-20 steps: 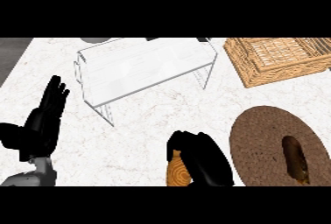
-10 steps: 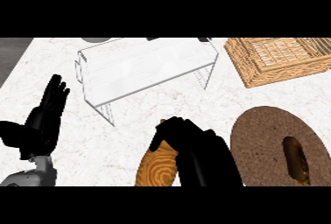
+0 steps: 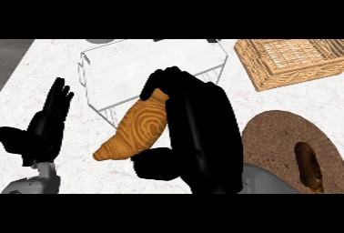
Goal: Pick the croissant from the placemat and place it in the tiered shelf
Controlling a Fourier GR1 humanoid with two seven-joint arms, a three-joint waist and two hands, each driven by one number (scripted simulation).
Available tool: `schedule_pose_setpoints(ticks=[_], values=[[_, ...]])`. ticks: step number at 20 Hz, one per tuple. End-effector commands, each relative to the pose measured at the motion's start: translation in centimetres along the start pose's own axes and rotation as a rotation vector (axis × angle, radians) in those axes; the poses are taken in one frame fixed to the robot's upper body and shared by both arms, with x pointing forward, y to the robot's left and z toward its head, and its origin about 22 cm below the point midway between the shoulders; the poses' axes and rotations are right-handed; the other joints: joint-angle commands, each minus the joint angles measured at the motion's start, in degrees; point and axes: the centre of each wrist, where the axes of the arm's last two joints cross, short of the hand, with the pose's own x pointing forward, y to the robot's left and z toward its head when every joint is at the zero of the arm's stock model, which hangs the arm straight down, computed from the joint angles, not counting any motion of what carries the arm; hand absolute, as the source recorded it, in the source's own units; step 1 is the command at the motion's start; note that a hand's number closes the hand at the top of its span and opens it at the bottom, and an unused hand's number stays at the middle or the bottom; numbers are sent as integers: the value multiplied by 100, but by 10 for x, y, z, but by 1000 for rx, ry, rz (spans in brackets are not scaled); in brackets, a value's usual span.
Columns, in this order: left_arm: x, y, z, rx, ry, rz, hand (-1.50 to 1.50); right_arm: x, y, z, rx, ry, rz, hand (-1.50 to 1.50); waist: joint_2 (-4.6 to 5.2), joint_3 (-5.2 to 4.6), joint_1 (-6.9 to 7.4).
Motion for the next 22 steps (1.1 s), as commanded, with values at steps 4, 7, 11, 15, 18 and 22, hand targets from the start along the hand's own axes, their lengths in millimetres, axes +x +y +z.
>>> schedule_pose_setpoints(ticks=[4, 7, 11, 15, 18, 22], values=[[2, 1, 6, -3, 1, -1, 0, -3, 10, -51, -66, 135, -49, 150, 15, 6, 12], [8, -1, 4, 14, 1, 2, 0, -9, 16, -71, -63, 147, -54, 150, 15, 7, 3], [28, 8, -5, 9, -12, 1, 0, -40, 34, -87, -86, 122, -81, 150, 18, 11, 2], [11, -1, -8, 0, -19, 8, 0, -36, 56, -105, -125, 92, -81, 150, 21, 7, 12], [-11, -8, -9, -18, -6, -1, 0, -40, 68, -126, -124, 106, -98, 150, 45, 4, 61], [7, -24, -4, -10, -19, 15, 0, -39, 69, -143, -94, 86, -70, 150, 35, 7, 52]])
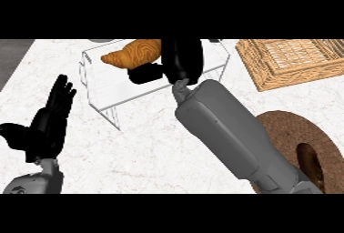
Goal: Pick the croissant from the placemat and place it in the tiered shelf
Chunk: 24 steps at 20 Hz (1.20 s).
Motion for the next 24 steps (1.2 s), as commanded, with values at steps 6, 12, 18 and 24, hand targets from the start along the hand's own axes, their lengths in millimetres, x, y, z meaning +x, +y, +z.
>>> schedule_pose_setpoints(ticks=[6, 12, 18, 24], values=[[1, 16, 1, -9, 12, -5, 0, -26, 21, -27, -36, 110, -121, -150, 28, -2, 115], [19, 19, 0, -14, -9, 0, 0, -26, 22, -43, 42, 101, -151, -150, 14, 0, 103], [20, 18, -12, 11, -6, 3, 0, -38, 17, -48, 57, 6, -242, -150, 3, 2, -11], [-7, 6, 15, 5, 4, 12, 0, -13, -15, -59, -51, 9, -406, -150, -29, 3, -51]])
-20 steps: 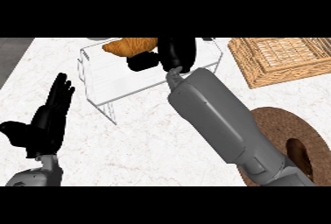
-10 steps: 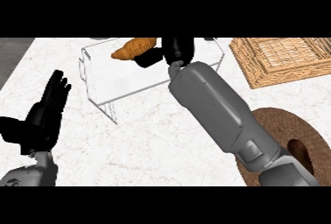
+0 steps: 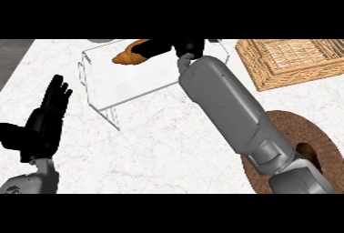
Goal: Pick the croissant from the placemat and place it in the tiered shelf
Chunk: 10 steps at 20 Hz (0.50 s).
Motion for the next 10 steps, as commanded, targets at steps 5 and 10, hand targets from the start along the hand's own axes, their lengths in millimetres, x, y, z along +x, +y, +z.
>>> schedule_pose_setpoints(ticks=[5, 10], values=[[-10, 10, 18, 6, 21, -7, 0, 16, -66, -15, -169, 61, -110, -150, -69, 1, -149], [-4, -3, 15, 18, 25, -2, 0, -24, -123, -5, -210, 155, -119, -150, -82, 6, -267]])
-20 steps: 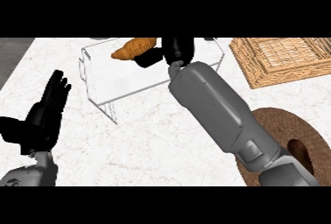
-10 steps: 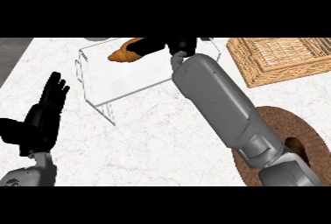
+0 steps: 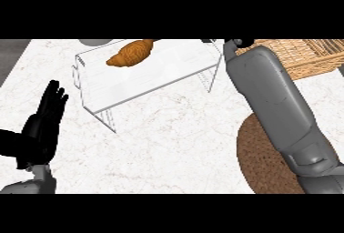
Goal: Pick the croissant from the placemat and place it in the tiered shelf
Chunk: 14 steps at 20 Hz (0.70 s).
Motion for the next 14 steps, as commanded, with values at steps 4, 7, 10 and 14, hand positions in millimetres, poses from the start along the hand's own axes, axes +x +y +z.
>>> schedule_pose_setpoints(ticks=[4, 7, 10, 14], values=[[8, -7, 8, 24, -1, 4, 0, -8, -105, 6, -32, 42, 13, -150, -46, 6, -135], [9, 14, -2, 15, -2, -11, 0, -22, -137, 23, -9, 52, -12, -150, -3, 2, -52], [-6, 2, 11, 5, -3, 13, 0, -41, -172, 28, 4, 32, -26, -150, 21, 2, 23], [3, -6, -4, -13, -10, 12, 0, -52, -199, 25, 10, 35, -39, -150, 40, 0, 68]])
